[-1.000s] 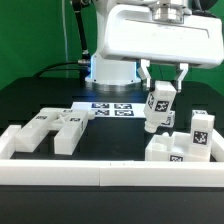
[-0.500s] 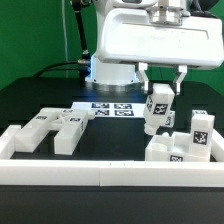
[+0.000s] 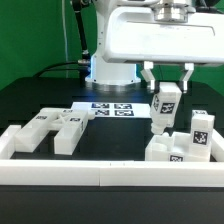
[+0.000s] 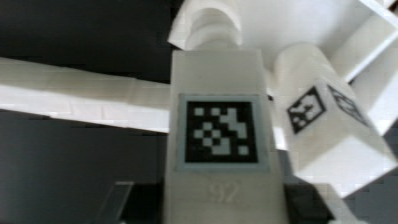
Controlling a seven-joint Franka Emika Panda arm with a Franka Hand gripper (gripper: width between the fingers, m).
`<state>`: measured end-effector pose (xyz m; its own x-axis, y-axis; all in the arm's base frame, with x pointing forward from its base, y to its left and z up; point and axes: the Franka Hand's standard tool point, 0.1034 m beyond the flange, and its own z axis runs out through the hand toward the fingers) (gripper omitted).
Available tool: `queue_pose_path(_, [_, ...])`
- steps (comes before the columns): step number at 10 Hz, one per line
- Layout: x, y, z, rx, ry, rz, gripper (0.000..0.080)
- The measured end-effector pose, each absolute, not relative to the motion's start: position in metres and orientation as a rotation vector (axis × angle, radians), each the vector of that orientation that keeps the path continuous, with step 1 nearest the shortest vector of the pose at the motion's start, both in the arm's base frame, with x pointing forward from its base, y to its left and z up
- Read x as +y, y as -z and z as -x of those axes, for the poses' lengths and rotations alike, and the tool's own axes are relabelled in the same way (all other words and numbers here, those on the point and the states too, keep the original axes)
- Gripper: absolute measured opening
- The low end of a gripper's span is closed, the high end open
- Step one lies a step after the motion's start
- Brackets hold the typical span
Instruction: Assemble chair
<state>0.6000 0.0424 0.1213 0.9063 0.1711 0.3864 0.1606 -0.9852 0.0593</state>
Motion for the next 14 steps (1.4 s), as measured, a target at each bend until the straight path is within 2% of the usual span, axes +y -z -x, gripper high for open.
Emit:
queue_pose_path(4, [0.0336,-0.1224,-0.6061,0.233,-0.781,-2.988,0.0291])
queue_pose_path(14, [0.0391,-0.1168,-0.6069,0.252,-0.793,-2.983,0.0291])
